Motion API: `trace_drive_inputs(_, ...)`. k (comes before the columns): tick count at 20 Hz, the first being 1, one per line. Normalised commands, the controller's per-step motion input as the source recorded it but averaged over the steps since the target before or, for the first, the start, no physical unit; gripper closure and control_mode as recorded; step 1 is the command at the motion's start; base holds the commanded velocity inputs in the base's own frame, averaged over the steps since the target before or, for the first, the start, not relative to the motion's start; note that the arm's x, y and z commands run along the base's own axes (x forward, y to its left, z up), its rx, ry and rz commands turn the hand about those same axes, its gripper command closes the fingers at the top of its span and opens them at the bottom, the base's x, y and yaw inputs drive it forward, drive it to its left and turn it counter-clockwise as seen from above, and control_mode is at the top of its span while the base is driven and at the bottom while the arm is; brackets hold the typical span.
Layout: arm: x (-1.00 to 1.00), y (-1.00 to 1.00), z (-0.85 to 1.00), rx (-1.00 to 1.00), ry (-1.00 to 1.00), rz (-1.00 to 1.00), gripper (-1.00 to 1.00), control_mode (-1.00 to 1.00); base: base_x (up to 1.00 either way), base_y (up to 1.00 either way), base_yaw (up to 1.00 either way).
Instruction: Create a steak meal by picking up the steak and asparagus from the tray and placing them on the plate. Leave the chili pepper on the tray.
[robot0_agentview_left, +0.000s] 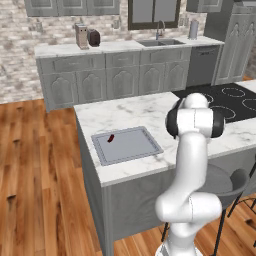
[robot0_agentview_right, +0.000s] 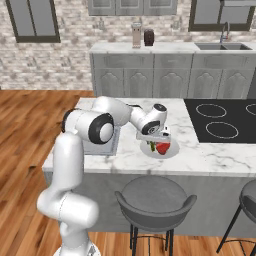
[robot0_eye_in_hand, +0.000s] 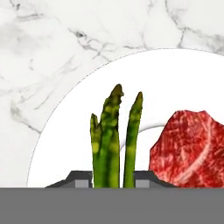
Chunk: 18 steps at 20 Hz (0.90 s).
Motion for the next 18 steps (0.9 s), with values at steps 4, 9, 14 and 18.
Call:
trace_drive_inputs(4,0.29,0.0,0.0,0.0,0.0,0.02,-1.0,-1.0,0.0,0.0,0.0)
trace_drive_inputs(9,-0.16,0.0,0.09,0.0,0.0,0.04,-1.0,-1.0,0.0,0.0,0.0)
trace_drive_inputs(14,-0.88,0.12,0.6,-0.01,-0.01,0.05,-1.0,-1.0,0.0,0.0,0.0)
trace_drive_inputs(18,-0.93,0.47,0.91,-0.07,-0.11,0.06,-1.0,-1.0,0.0,0.0,0.0)
